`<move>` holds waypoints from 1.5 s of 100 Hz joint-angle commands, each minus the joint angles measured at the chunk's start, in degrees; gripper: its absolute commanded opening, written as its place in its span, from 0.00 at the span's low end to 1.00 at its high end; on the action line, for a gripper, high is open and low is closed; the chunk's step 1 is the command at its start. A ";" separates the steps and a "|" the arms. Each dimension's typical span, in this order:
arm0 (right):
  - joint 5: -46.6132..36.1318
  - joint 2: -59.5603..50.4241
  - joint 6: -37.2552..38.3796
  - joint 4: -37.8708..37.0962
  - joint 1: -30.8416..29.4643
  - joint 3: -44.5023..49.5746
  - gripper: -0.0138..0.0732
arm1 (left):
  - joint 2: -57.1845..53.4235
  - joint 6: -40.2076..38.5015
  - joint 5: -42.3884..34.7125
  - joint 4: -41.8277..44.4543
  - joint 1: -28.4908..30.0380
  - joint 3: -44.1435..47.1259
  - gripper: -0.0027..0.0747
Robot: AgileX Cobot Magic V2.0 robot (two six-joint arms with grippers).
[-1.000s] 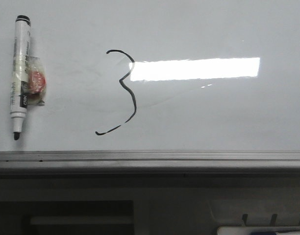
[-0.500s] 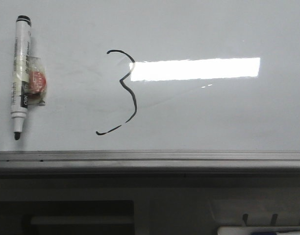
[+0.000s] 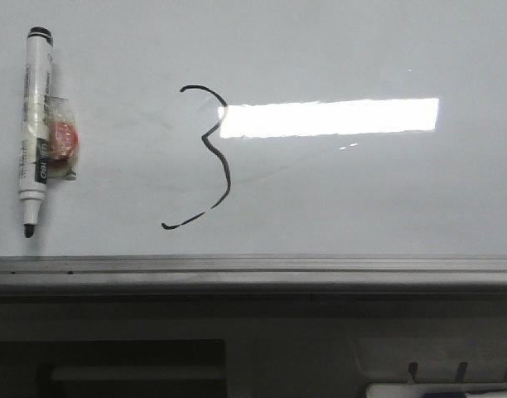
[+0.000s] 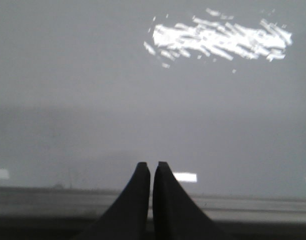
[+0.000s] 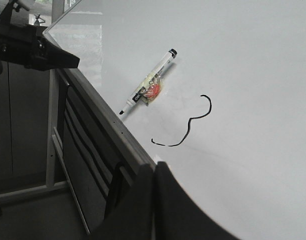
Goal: Write number 3 on whiteboard
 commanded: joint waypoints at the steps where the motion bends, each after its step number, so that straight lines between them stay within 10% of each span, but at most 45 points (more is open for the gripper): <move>1: -4.07 0.38 0.12 -0.06 -0.36 -1.49 0.09 | -1.52 -0.46 -0.40 -0.53 1.27 0.64 0.01; 150: -8.74 0.38 0.12 3.27 -0.94 -1.49 0.09 | -1.41 -0.46 -0.60 -0.83 1.72 0.64 0.01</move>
